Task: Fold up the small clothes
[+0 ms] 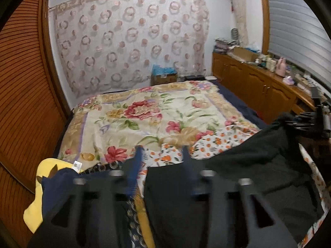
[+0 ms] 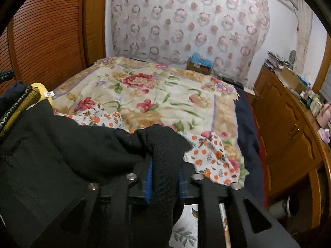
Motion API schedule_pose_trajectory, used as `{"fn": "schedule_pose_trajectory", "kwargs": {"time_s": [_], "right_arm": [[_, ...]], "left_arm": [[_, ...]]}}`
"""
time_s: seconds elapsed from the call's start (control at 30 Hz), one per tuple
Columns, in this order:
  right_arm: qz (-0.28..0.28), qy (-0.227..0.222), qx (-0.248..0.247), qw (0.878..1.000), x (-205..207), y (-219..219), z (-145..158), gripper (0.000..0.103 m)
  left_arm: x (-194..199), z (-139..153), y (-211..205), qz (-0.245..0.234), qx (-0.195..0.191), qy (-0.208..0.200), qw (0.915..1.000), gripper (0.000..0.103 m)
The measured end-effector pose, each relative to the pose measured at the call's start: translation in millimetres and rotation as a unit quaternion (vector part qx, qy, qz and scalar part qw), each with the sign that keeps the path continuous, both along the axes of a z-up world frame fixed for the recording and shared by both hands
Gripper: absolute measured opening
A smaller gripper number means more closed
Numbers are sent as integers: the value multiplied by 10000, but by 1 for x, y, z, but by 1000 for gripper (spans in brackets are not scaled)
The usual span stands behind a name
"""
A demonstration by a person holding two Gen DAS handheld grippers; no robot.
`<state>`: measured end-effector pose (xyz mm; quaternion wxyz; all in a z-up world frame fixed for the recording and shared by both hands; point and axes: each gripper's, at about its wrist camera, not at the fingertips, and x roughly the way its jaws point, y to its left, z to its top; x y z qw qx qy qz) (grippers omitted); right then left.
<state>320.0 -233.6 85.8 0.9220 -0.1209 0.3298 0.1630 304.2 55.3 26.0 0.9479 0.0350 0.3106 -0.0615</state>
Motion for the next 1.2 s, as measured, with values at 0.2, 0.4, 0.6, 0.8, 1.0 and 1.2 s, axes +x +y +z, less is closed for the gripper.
{"fn": "schedule_pose_trajectory", "kwargs": {"time_s": [0.2,0.4,0.6,0.8,1.0,1.2], "right_arm": [[-199,-48,180,9996,-30,-15,13,50],[73,183,489,9986,-107,-25,7,50],[-9,644,305,9975,-157,-38,-10,50],[-149,1024,296,9942,-185,-52,-18,50],[-92,1114,256,9934,-196,-49,-20,7],[-527,1007,103,9935,-205,-70,-10,1]], "left_arm": [[-39,-1,-15,-296,-151,109,9994,73],[-75,-22,-30,-471,-137,340,9982,74],[-90,-46,-38,-509,-132,584,9969,74],[-101,-63,-41,-507,-249,723,9958,74],[-107,-77,-45,-520,-279,802,9950,74],[-109,-81,-43,-470,-308,842,9949,74]]}}
